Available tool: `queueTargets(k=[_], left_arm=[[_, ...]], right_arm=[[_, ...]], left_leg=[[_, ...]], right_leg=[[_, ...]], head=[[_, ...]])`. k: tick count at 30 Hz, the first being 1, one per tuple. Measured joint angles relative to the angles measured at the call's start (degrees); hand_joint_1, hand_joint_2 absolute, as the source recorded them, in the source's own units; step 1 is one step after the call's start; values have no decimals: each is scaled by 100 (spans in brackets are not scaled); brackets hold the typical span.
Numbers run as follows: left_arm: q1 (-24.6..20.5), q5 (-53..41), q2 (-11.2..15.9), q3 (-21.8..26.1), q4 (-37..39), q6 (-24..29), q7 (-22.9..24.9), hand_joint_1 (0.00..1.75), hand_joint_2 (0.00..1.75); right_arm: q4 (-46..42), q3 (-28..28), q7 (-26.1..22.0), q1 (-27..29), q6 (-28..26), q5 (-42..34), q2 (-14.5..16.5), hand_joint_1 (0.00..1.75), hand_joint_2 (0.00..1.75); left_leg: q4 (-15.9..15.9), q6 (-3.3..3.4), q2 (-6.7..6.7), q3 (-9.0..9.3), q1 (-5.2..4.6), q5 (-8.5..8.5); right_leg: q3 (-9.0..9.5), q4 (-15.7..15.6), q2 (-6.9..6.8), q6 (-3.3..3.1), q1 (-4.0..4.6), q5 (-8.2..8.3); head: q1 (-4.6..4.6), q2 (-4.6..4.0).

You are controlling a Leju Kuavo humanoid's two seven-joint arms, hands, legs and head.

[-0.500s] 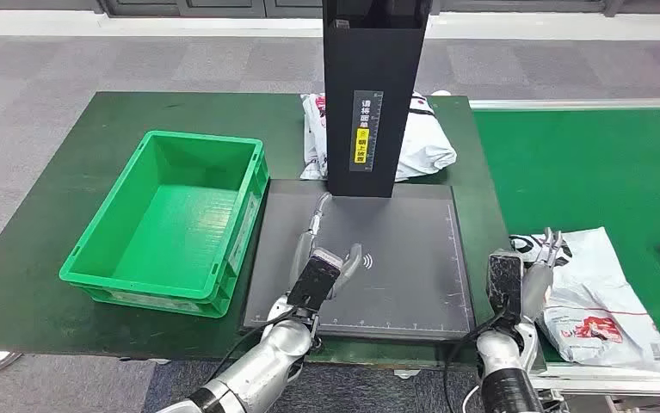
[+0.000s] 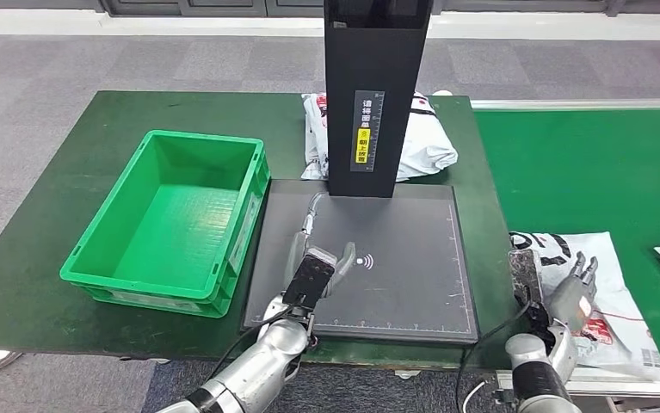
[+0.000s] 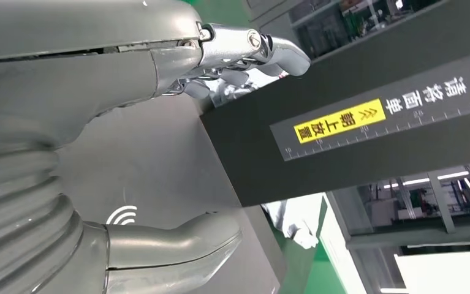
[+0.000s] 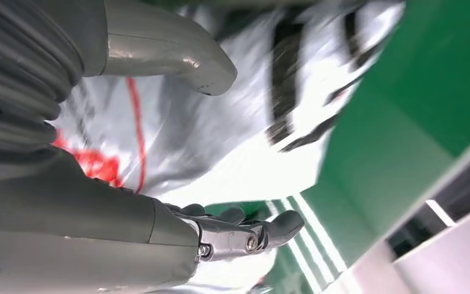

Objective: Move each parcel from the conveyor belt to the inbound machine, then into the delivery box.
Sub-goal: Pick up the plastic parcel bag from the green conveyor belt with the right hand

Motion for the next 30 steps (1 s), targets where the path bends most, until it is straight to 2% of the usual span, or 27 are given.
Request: queueTargets(k=[5,7,10,13,15,17,25,30], left_arm=[[39,-20,5,60,-25,5,0,0,175],[62,-34,10,91,-52,7,0,0,175],[140,-88,38,191,-145,1,0,0,175],[240,-184,87,306,-248,-21,0,0,175],[296,-239,112,375,-302,-32,0,0,175],[338,-269,131,436,-346,-42,0,0,175],[424,-402,164,637,-437,-89,0,0,175],[467,-488,183,756,-480,-105,0,0,175]], right_arm=[[185,-272,71,-35,-1,136,-66,0,175],[239,-337,269,-47,-1,353,-80,0,175],[443,-417,848,-87,72,994,-139,0,175],[764,-415,1792,-154,506,1701,-249,0,175],[903,-362,2399,-197,860,2079,-307,87,175],[1010,-290,2728,-232,1066,2278,-350,175,175],[1220,-89,2871,-446,1719,2399,-405,175,175],[1230,-22,2646,-500,1677,2347,-406,175,175]], left_leg=[[0,0,3,1,0,0],[0,0,3,1,0,1],[0,0,3,1,0,1],[0,0,3,1,0,0],[0,0,4,2,1,0],[0,0,4,3,1,0],[0,4,17,35,6,-5],[1,7,17,48,5,-6]], right_leg=[[0,0,1,0,0,0],[0,0,2,0,0,0],[0,0,2,0,0,0],[2,0,2,0,1,0],[3,0,2,0,1,0],[3,0,2,0,1,0],[34,-4,9,2,7,-1],[52,-6,8,6,6,0]], head=[[0,1],[0,2],[0,2],[0,1],[0,1],[0,1],[0,2],[0,0]])
